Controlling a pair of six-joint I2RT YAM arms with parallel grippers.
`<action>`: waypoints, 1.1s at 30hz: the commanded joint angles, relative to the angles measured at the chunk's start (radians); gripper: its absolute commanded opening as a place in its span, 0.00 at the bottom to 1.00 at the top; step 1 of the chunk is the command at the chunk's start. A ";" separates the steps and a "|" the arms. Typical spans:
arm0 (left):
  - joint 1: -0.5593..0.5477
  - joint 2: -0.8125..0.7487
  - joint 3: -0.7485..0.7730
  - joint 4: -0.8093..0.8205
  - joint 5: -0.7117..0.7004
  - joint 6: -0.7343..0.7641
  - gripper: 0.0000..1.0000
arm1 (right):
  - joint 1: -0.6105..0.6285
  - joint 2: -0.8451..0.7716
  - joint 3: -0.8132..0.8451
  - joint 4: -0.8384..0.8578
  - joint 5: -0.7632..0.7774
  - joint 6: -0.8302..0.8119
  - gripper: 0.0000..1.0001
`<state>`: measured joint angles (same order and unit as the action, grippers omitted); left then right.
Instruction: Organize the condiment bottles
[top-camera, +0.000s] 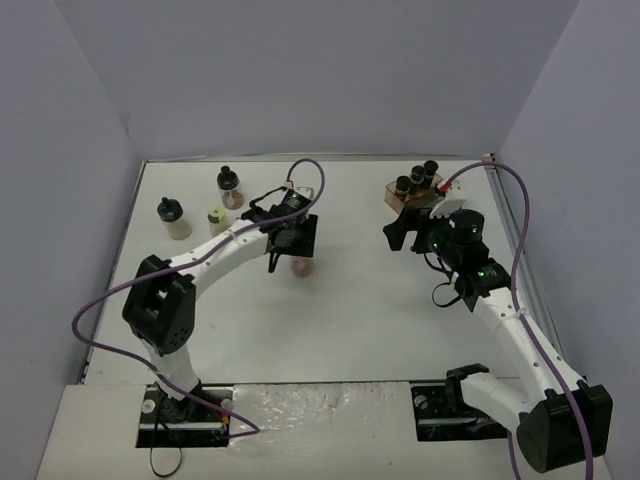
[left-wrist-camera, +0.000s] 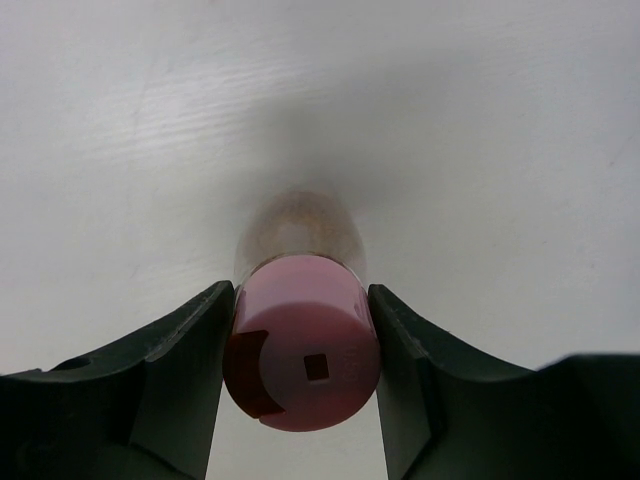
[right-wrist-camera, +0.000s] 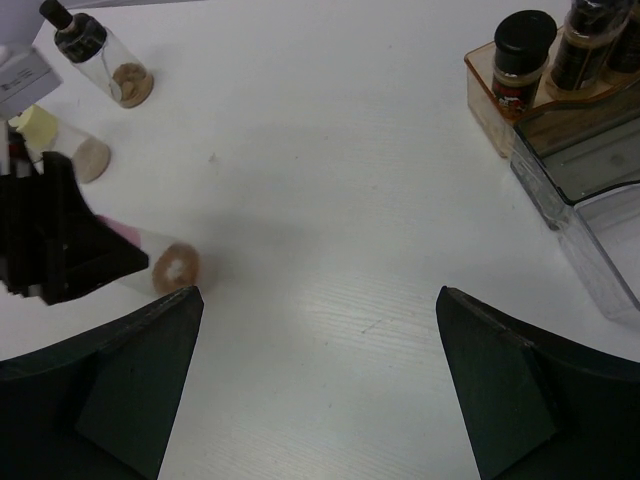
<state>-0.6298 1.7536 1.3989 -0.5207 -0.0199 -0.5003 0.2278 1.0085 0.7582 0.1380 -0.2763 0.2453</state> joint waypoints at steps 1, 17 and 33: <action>-0.063 0.094 0.138 0.043 0.020 0.072 0.30 | 0.044 -0.035 -0.007 0.069 -0.021 -0.049 1.00; -0.077 0.005 0.218 -0.018 0.018 0.068 0.97 | 0.131 0.014 0.027 0.074 -0.056 -0.125 1.00; 0.273 -0.630 -0.163 -0.040 -0.114 0.142 0.97 | 0.320 0.399 0.269 0.034 -0.193 -0.442 1.00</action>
<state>-0.3923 1.2151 1.3138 -0.5683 -0.0994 -0.4133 0.5224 1.3379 0.9320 0.1554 -0.3781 -0.0516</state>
